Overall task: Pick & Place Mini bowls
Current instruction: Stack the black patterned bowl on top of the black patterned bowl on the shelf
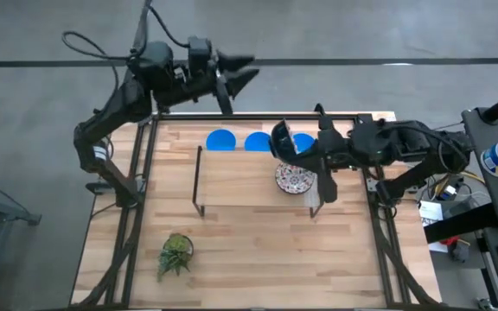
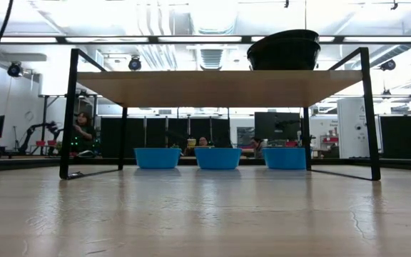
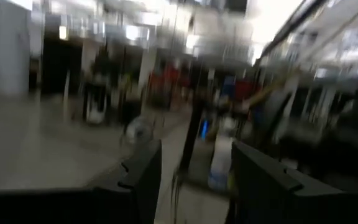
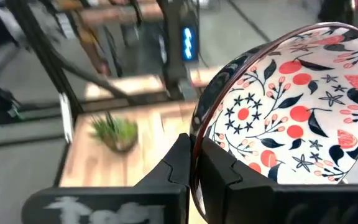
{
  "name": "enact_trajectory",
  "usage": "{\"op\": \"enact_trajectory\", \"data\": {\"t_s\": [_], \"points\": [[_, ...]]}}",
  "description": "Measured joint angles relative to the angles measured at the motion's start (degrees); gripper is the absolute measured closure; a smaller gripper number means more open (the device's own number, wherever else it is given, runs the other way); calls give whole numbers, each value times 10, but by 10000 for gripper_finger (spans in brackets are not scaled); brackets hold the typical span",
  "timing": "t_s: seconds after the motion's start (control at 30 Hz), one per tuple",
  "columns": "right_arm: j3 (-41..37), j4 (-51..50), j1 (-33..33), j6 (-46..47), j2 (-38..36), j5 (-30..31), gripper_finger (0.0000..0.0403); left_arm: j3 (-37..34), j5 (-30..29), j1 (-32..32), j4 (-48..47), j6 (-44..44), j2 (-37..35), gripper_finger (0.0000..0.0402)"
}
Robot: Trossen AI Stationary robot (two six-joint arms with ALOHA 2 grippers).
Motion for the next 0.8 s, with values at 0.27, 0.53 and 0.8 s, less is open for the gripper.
{"op": "enact_trajectory", "data": {"t_s": [0.27,0.53,0.8], "points": [[135,-231,-27,33,110,-1,392,-4,-4,-6,-227,-61,-10,214],[260,-389,-36,47,229,-46,392,-5,-3,-13,-366,-97,-11,214],[279,-399,-36,59,282,-78,392,-5,-3,-14,-381,-84,-13,214]]}}
